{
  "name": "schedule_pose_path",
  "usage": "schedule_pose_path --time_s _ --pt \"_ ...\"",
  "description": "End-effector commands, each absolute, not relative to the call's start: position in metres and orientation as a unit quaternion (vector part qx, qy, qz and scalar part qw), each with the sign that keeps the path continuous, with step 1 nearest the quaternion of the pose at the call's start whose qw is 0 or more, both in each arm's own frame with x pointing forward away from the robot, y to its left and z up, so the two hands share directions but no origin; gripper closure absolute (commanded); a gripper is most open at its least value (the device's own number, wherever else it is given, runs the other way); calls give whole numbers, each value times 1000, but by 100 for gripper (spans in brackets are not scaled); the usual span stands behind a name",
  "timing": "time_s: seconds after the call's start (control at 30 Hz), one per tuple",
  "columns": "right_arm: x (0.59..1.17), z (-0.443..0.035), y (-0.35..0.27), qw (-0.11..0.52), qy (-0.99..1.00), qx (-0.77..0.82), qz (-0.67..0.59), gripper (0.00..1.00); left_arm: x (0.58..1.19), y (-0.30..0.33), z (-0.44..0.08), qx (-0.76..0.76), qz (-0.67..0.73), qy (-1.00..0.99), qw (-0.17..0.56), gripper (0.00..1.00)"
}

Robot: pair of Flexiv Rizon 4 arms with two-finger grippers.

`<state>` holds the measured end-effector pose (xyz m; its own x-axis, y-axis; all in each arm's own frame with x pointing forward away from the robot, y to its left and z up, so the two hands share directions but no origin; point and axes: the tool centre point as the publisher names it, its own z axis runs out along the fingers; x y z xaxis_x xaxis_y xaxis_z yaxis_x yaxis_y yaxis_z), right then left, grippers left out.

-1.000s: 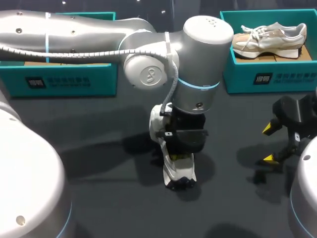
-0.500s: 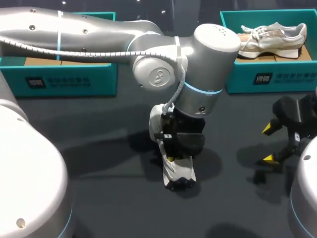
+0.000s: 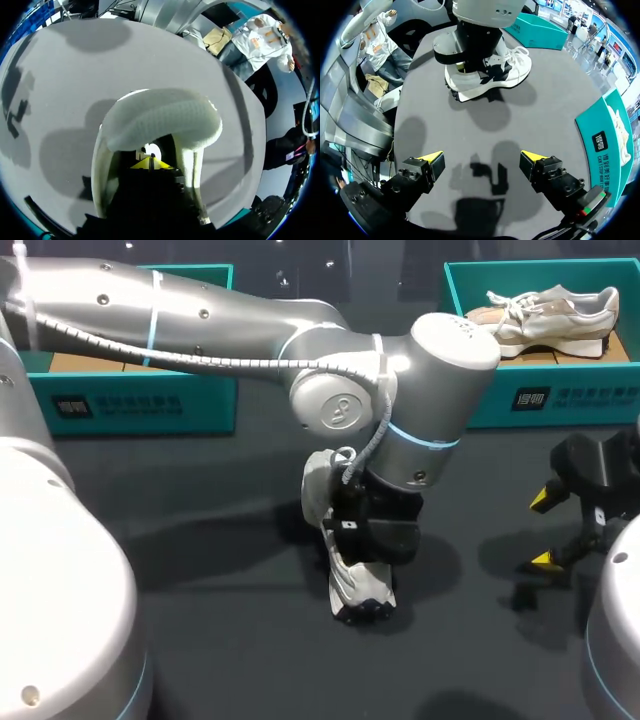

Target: Take the shoe out of the shoebox, open the shoe tongue, remove and reinsert the insole, then place the shoe into the shoebox

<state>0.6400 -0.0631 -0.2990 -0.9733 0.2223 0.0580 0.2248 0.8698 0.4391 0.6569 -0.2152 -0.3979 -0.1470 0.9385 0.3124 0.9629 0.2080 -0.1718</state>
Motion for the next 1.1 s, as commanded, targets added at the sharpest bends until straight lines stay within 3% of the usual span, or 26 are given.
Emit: schedule_pose_path --time_s 0.03,0.33,0.7,1.1 --pt "638 -299 -63 1 -967 -116 -226 0 657 -220 -396 -630 -18 -759 167 100" --pt "638 -299 -63 1 -967 -116 -226 0 652 -228 -362 -637 75 -761 98 100" --pt "638 -299 -63 1 -967 -116 -226 0 641 -234 -399 -635 127 -758 78 100" --pt "638 -299 -63 1 -967 -116 -226 0 657 -242 -412 -621 86 -776 67 100"
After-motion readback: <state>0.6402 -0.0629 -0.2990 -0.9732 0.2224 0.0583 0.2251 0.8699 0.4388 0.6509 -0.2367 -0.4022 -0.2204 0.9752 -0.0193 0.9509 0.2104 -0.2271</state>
